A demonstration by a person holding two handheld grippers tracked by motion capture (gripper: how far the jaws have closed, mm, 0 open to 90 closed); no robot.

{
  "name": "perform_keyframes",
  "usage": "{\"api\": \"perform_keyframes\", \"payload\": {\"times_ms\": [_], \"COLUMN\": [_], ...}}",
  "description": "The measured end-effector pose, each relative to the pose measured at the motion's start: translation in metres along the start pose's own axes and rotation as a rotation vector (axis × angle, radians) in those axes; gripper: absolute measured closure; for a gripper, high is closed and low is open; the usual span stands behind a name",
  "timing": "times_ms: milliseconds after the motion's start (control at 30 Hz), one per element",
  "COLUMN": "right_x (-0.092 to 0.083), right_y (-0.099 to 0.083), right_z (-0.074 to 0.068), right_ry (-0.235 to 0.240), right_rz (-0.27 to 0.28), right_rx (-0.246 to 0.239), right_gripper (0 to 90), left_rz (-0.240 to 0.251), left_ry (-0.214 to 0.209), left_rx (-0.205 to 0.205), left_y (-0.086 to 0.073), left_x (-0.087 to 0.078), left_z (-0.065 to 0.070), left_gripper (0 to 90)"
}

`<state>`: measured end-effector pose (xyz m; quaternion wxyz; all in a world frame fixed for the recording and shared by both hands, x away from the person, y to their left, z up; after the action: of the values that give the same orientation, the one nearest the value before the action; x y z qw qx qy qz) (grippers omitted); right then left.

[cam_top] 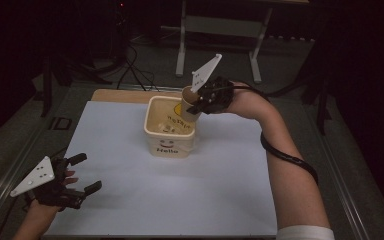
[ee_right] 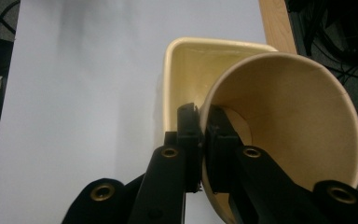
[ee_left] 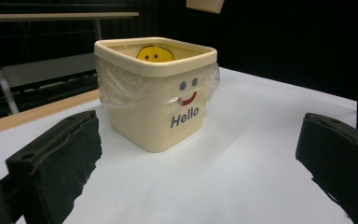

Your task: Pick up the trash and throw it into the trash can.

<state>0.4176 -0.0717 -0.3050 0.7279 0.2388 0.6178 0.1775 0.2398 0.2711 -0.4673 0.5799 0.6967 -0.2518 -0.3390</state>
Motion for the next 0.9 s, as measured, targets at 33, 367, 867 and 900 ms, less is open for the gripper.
{"api": "perform_keyframes", "payload": {"times_ms": [33,367,867,900], "right_x": [0.001,0.014,0.032,0.035], "right_y": [0.002,0.015,0.029,0.028], "right_z": [0.001,0.010,0.021,0.023], "right_ry": [-0.001,0.004,0.003,-0.003], "right_rz": [0.000,-0.003,-0.012,-0.017], "right_rx": [-0.007,-0.015,-0.028,-0.024], "right_gripper": [86.3,86.2,85.9,85.9], "left_rz": [0.000,-0.005,-0.007,-0.007], "left_ry": [-0.001,-0.006,-0.005,-0.006], "left_rx": [-0.001,0.002,0.000,0.001], "left_y": [0.000,-0.001,-0.002,-0.001], "left_x": [0.000,-0.001,-0.002,-0.002], "left_z": [0.000,0.001,0.002,0.002], "left_gripper": [0.9,0.9,0.9,0.9]}}
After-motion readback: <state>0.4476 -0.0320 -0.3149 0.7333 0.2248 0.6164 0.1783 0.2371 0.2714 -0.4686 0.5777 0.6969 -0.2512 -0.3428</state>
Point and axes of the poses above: each handheld gripper's, and its own axes: x roughly forward along the jaws, y roughly out of its top, z roughly to its right, the point moved 4 cm from there along x, roughly forward along the jaws, and after that the axes turned 8 degrees about x, right-handed, at the moved point
